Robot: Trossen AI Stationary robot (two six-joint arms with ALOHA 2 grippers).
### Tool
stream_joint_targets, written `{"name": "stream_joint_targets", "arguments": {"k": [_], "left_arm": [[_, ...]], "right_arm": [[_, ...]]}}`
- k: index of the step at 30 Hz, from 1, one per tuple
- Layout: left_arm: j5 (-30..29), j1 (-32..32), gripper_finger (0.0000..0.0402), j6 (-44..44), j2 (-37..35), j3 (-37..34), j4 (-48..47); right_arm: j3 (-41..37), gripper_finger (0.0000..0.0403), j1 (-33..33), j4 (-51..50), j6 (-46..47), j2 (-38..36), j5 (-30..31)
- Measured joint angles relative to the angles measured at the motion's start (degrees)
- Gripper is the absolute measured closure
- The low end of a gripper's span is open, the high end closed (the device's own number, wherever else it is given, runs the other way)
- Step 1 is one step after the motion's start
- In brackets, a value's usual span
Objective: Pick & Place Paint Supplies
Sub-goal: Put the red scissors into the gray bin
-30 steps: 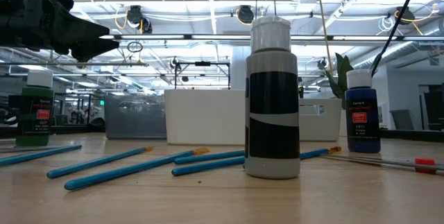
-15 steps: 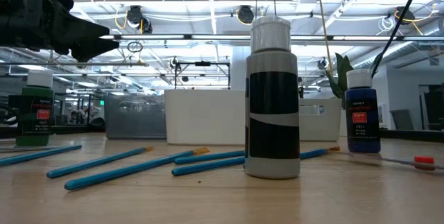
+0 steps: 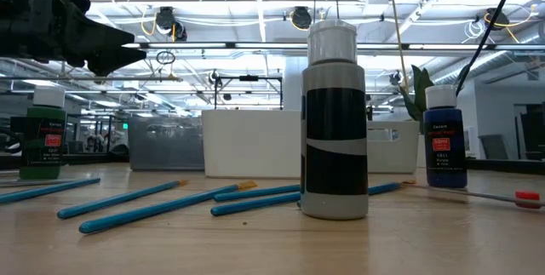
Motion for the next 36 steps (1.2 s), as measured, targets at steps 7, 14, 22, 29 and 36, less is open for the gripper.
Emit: {"name": "stream_joint_targets", "arguments": {"k": [7, 14, 22, 29, 36], "left_arm": [[0.0, 0.0, 0.0068, 0.0, 0.0, 0.0, 0.0], [0.0, 0.0, 0.0068, 0.0, 0.0, 0.0, 0.0], [0.0, 0.0, 0.0069, 0.0, 0.0, 0.0, 0.0], [0.0, 0.0, 0.0069, 0.0, 0.0, 0.0, 0.0], [0.0, 0.0, 0.0069, 0.0, 0.0, 0.0, 0.0]], "right_arm": [[0.0, 0.0179, -0.3, -5.4, 6.9, -0.1, -0.1], [0.0, 0.0182, -0.4, -7.6, 10.9, -0.1, 0.1], [0.0, 0.0235, -1.1, -9.0, 10.5, -0.1, -0.2], [-1.2, 0.0299, -1.7, -8.9, 11.0, -0.2, 0.0], [-3.0, 0.0355, -1.7, -8.4, 14.7, -0.3, -0.1]]}}
